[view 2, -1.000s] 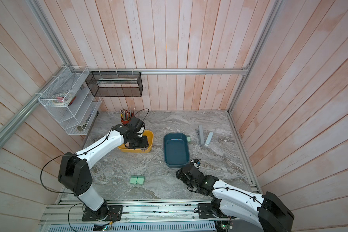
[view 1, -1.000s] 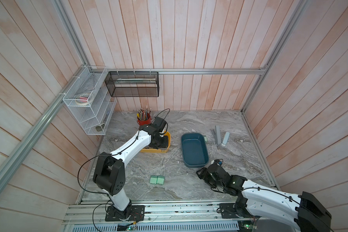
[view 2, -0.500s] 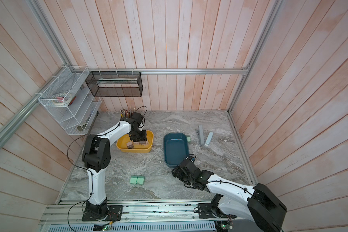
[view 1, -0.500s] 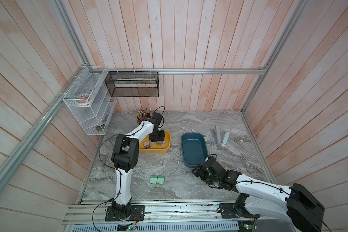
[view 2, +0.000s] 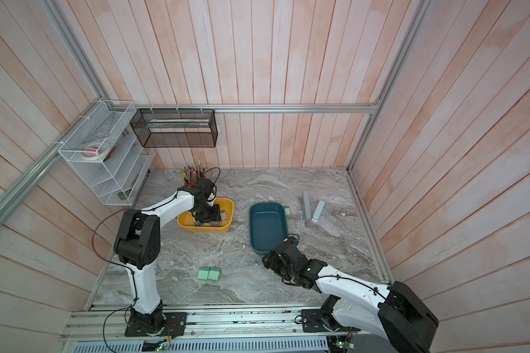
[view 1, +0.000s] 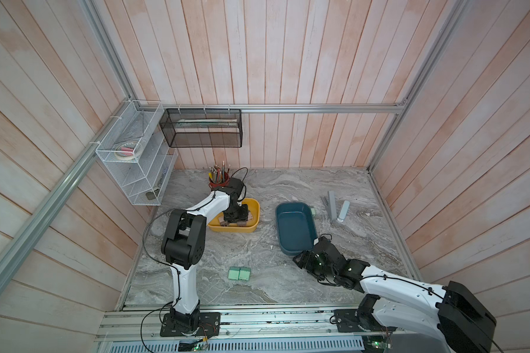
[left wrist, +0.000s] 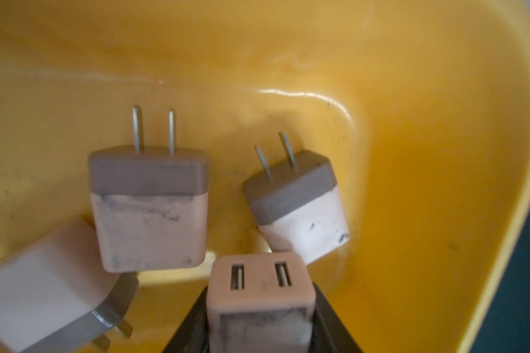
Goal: Place the plugs by color into the storage box
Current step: Place the plug in the storage box.
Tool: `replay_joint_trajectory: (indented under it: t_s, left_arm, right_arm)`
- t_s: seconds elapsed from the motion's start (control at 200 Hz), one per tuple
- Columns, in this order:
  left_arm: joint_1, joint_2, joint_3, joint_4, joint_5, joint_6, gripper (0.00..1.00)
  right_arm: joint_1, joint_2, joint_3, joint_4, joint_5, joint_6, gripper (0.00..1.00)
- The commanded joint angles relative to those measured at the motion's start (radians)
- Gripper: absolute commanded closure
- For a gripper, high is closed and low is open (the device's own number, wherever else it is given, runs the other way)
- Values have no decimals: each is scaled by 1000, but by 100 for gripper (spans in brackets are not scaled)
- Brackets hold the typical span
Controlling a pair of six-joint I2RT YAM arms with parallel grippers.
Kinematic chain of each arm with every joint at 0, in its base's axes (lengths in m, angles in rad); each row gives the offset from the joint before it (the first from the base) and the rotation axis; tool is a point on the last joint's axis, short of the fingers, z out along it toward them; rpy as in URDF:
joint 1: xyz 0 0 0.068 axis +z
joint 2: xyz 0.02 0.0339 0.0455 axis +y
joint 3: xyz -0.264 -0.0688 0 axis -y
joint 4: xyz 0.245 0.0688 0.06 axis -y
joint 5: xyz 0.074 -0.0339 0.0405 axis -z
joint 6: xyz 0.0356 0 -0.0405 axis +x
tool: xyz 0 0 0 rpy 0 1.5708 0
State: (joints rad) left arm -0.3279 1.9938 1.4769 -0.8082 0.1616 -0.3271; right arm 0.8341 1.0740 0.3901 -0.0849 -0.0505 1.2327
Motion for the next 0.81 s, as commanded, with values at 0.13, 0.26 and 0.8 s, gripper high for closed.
replay_joint_trajectory:
  t_s: [0.13, 0.26, 0.8]
  left_arm:
    - [2, 14, -34, 13, -4, -16, 44]
    - [1, 6, -10, -2, -3, -27, 37]
    - [2, -247, 168, -203, 25, -136, 28]
  right_arm:
    - [-6, 17, -1, 6, -14, -21, 27]
    - [-7, 11, 17, -18, -3, -34, 27]
    - [-167, 70, 322, -240, -14, -271, 27]
